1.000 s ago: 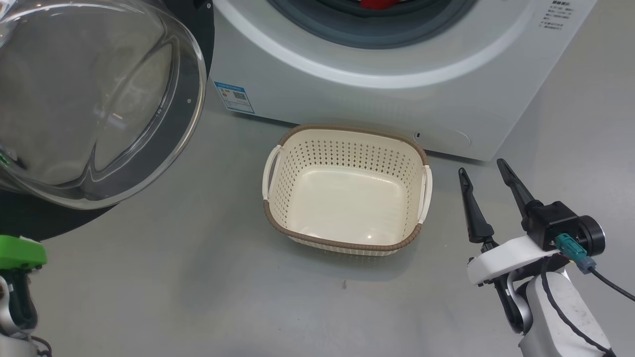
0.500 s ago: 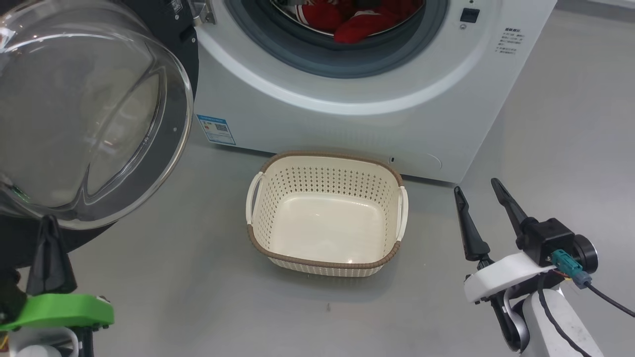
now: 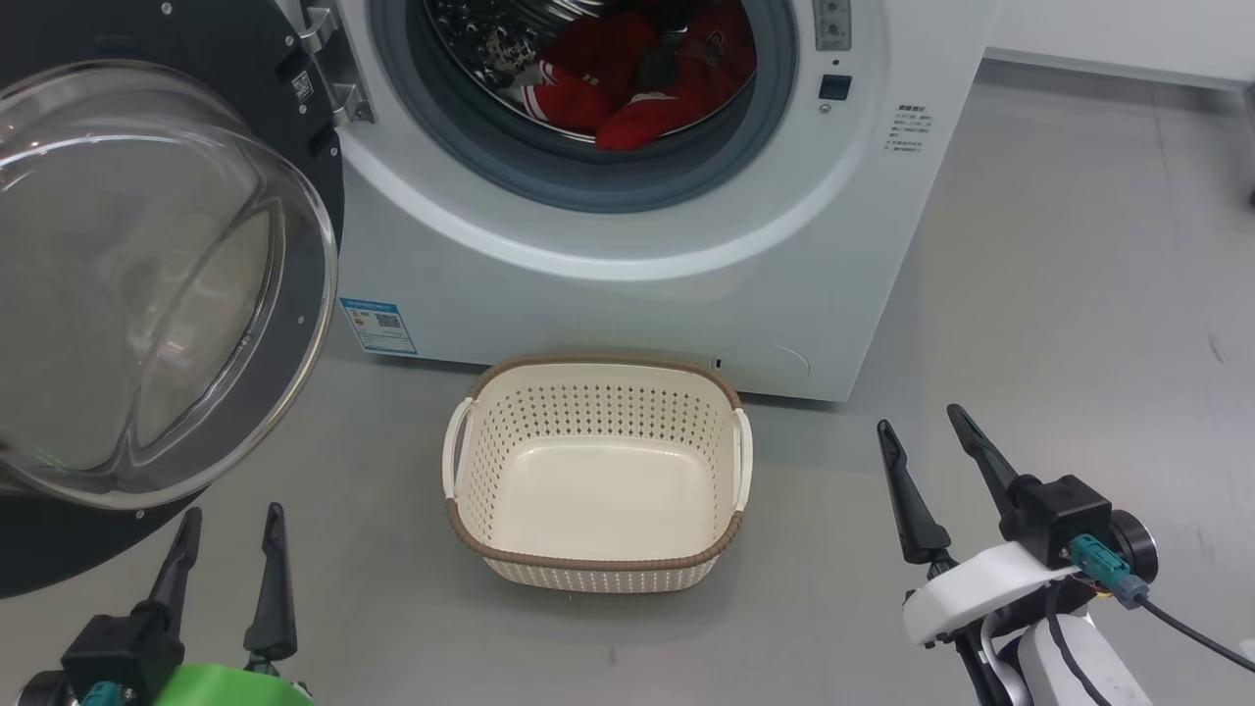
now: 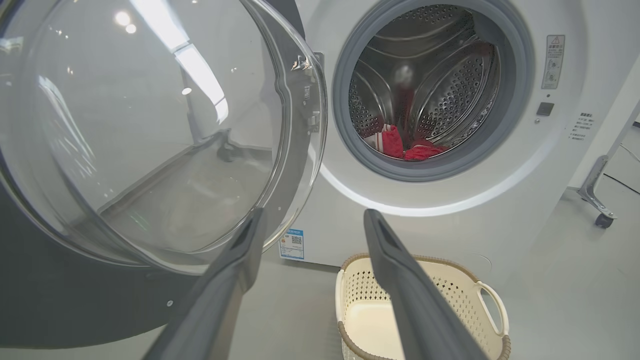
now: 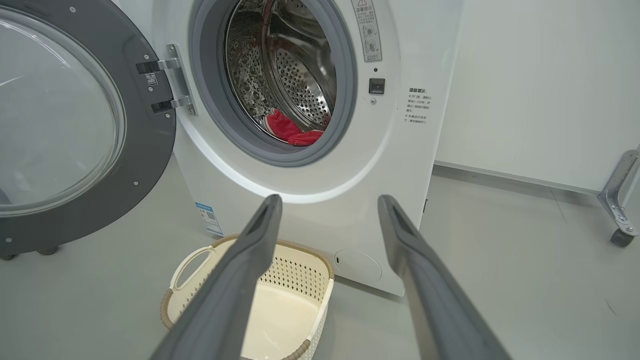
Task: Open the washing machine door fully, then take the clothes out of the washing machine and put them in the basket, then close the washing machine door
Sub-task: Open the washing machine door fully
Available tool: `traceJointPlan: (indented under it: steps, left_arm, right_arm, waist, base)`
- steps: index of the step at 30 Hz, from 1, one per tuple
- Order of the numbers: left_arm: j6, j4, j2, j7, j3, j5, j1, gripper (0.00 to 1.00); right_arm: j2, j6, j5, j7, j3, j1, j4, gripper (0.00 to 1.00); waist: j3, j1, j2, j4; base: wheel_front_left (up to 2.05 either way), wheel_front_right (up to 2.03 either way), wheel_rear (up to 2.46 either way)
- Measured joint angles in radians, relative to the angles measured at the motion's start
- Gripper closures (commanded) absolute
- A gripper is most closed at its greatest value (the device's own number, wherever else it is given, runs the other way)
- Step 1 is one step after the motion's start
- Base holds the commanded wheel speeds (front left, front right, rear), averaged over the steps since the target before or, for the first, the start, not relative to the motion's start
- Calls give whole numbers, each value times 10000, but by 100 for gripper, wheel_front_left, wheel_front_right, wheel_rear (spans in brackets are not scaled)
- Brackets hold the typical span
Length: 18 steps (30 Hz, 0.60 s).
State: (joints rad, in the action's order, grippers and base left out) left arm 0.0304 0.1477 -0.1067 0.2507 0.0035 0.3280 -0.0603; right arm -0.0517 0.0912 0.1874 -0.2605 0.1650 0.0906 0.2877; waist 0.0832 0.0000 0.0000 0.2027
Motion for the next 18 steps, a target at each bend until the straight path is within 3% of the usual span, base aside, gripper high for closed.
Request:
traceJointPlan:
  steps: [7,18]
  left_arm:
    - [274,-173,19,-127,-443,-44,-324,0]
    - [288,-430,12,-403,-692,-134,-634,0]
  right_arm:
    - [29,-2,46,0,59,-253,-21,0]
    - [54,-71,61,0,190,-640,-161,0]
  waist:
    - [-278,0,0,-528]
    - [-613,0,0,-1471]
  base:
    - [0,0,0]
    - [0,0,0]
